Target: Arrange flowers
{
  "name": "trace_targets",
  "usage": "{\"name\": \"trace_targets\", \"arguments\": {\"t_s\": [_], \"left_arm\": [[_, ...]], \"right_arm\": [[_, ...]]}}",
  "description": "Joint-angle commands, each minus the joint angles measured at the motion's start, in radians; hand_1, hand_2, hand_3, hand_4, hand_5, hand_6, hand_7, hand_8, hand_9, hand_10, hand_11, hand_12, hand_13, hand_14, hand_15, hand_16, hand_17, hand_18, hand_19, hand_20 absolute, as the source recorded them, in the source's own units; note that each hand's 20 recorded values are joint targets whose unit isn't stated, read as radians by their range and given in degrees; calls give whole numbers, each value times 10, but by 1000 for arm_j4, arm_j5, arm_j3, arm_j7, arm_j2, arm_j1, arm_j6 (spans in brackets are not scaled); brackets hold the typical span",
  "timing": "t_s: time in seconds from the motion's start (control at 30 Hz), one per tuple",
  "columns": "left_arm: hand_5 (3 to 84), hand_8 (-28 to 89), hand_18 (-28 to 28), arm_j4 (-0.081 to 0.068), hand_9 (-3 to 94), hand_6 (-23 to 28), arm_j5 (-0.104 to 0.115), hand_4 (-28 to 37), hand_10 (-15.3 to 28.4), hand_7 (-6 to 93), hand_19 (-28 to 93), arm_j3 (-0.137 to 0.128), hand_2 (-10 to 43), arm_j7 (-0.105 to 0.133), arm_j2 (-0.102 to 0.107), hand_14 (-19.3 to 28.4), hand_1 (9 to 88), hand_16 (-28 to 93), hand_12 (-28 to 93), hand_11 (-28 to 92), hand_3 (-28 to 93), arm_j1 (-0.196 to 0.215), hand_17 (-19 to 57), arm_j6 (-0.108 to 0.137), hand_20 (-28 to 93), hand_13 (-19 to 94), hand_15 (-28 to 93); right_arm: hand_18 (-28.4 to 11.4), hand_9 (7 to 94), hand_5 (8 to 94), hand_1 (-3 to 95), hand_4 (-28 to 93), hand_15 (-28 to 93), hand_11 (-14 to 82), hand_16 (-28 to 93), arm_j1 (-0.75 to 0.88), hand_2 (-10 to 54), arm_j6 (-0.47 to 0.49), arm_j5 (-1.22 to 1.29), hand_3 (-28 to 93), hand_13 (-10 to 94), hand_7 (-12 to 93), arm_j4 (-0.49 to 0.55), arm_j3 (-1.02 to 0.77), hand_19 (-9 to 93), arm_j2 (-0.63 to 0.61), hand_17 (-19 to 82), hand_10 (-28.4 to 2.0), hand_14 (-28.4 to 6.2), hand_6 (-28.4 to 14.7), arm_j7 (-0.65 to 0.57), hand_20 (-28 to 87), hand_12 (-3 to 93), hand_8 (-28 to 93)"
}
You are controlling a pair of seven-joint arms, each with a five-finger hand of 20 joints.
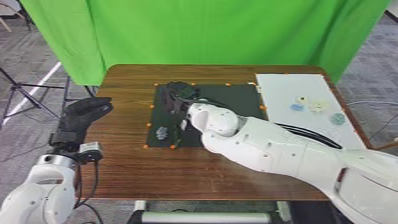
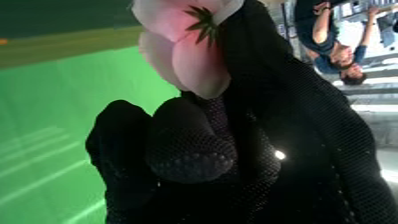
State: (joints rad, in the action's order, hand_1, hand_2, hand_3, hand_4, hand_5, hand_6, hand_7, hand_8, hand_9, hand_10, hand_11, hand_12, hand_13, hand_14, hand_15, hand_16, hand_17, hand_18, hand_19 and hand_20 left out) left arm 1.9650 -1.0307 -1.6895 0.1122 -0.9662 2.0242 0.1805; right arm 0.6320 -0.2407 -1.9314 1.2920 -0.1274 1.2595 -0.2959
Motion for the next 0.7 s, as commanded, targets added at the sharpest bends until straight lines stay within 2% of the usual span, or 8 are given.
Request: {"name": "trace_targets", "arguments": {"t_s": [0.03, 0.1, 0.23, 0.47, 0.7], "left_arm": [[469, 4, 101, -4, 502, 28, -6, -99, 133, 265, 129, 1, 221, 10, -11, 158, 671, -44, 103, 253, 445, 2, 104, -2, 148, 403, 208], [470, 8, 101, -5, 502, 30, -6, -99, 134, 266, 129, 4, 220, 10, -13, 159, 671, -45, 104, 252, 445, -1, 104, -2, 147, 403, 209], [472, 10, 100, -10, 503, 28, -8, -97, 133, 265, 130, 6, 217, 11, -16, 159, 668, -46, 105, 251, 448, -5, 103, -17, 146, 403, 211], [474, 15, 98, -9, 505, 28, -2, -102, 132, 271, 135, 6, 209, 17, -17, 158, 651, -49, 103, 253, 467, -2, 100, -13, 144, 402, 213], [479, 17, 96, -9, 506, 26, -4, -107, 132, 274, 137, 6, 199, 15, -18, 158, 641, -51, 102, 254, 477, -4, 98, -17, 141, 403, 215]], "right_arm": [[-134, 776, 764, 625, -166, 742, 30, 316, -4, -95, -59, -32, 581, 832, 212, -25, 21, 932, -3, 602, -96, -18, 29, 25, 682, 375, 30], [-135, 776, 764, 625, -166, 742, 30, 316, 3, -95, -70, -48, 581, 831, 211, -34, 21, 932, 1, 602, -96, -19, 30, 32, 682, 373, 31], [-134, 774, 763, 620, -165, 742, 30, 315, 12, -95, -82, -42, 583, 829, 211, -41, 24, 932, 3, 598, -94, -19, 30, 36, 682, 372, 34], [-135, 745, 729, 608, -168, 742, 37, 315, 27, -95, -61, -45, 584, 824, 219, -42, 14, 932, 3, 594, -89, -20, 35, 37, 679, 362, 44], [-133, 664, 676, 573, -163, 745, 126, 310, 22, -95, -31, -44, 584, 813, 224, -28, 8, 932, -3, 587, -110, -19, 26, 26, 673, 262, 44]]}}
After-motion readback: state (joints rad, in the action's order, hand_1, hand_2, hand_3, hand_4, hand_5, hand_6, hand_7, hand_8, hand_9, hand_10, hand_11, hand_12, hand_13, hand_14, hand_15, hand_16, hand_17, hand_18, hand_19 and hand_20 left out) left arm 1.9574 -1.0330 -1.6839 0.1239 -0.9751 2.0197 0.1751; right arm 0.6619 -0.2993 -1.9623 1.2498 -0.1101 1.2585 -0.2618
